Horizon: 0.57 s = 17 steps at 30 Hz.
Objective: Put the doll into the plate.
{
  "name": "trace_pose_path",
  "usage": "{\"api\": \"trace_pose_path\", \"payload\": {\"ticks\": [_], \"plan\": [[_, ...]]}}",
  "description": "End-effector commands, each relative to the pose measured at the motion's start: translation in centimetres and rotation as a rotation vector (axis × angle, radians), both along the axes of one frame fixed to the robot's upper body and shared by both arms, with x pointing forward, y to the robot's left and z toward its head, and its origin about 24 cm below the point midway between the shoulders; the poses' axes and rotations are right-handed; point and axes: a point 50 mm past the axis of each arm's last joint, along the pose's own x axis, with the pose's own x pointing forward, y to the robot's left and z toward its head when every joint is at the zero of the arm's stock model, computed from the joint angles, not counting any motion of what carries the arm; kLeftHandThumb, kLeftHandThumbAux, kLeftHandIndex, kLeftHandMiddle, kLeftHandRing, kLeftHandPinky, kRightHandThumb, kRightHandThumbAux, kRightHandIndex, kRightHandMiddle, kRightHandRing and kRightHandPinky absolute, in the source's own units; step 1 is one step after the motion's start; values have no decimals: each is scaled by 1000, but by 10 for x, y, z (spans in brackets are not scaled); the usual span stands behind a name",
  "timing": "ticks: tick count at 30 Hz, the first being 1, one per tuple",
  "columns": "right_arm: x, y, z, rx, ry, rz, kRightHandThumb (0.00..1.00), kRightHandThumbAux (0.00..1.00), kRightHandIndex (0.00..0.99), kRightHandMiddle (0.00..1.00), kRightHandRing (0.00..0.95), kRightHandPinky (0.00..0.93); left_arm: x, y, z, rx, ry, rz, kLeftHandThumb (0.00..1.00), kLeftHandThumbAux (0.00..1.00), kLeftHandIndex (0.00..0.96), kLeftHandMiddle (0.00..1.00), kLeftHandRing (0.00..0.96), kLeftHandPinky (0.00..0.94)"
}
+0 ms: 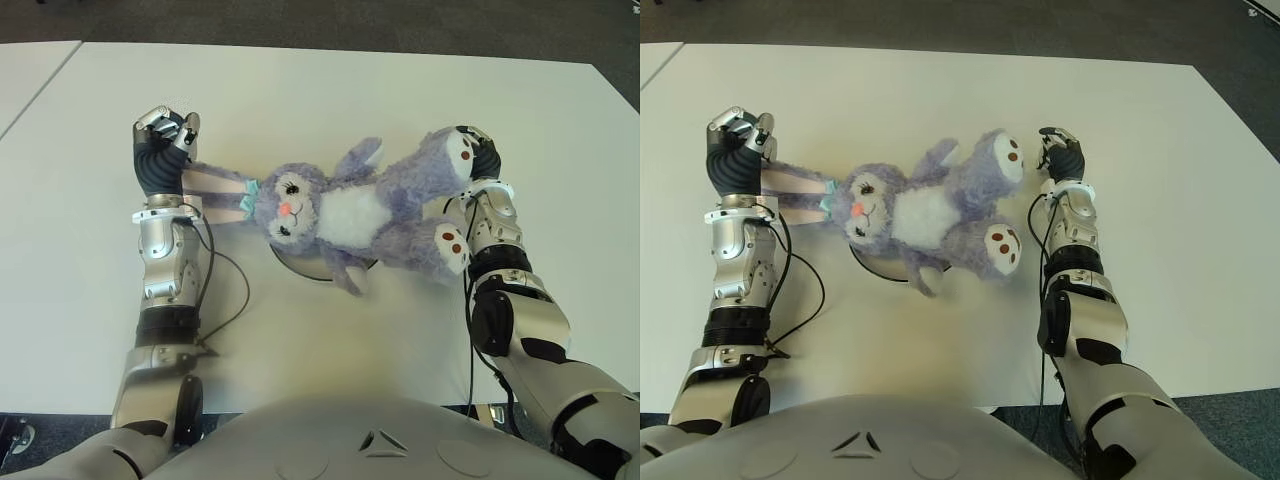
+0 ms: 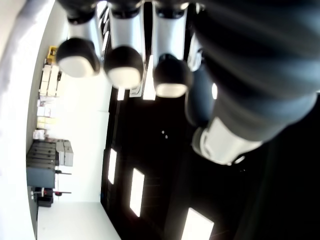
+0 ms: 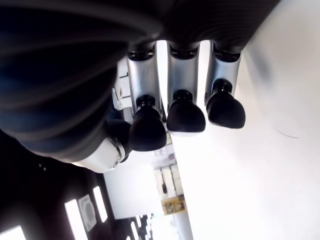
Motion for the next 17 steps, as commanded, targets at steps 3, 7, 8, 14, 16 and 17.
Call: {"api": "trace_pose_path", "payload": {"ticks": [3, 7, 8, 14, 16, 17], "plan": [[-8, 0, -21, 17, 94, 13, 694, 727, 439, 840, 835, 781, -25, -29, -57, -152, 191, -51, 707, 708, 504, 864, 872, 871], [-8, 0, -21, 5, 102, 23, 694, 727, 438, 839, 834, 770, -24, -34, -63, -163, 217, -88, 721, 702, 456, 863, 872, 871], [-8, 0, -21, 1, 104, 25, 694, 727, 438, 838, 833, 769, -23, -35, -65, -167, 227, -100, 721, 701, 453, 864, 872, 872], [-8, 0, -22, -5, 112, 29, 693, 727, 438, 831, 826, 762, -23, -37, -69, -177, 261, -128, 723, 701, 444, 864, 873, 870], [-8, 0, -22, -4, 114, 28, 694, 727, 439, 832, 826, 763, -22, -37, -71, -177, 273, -134, 723, 700, 444, 863, 872, 870], [-8, 0, -22, -3, 115, 28, 694, 727, 439, 832, 826, 764, -22, -37, -71, -177, 277, -136, 724, 700, 444, 862, 872, 871]]}}
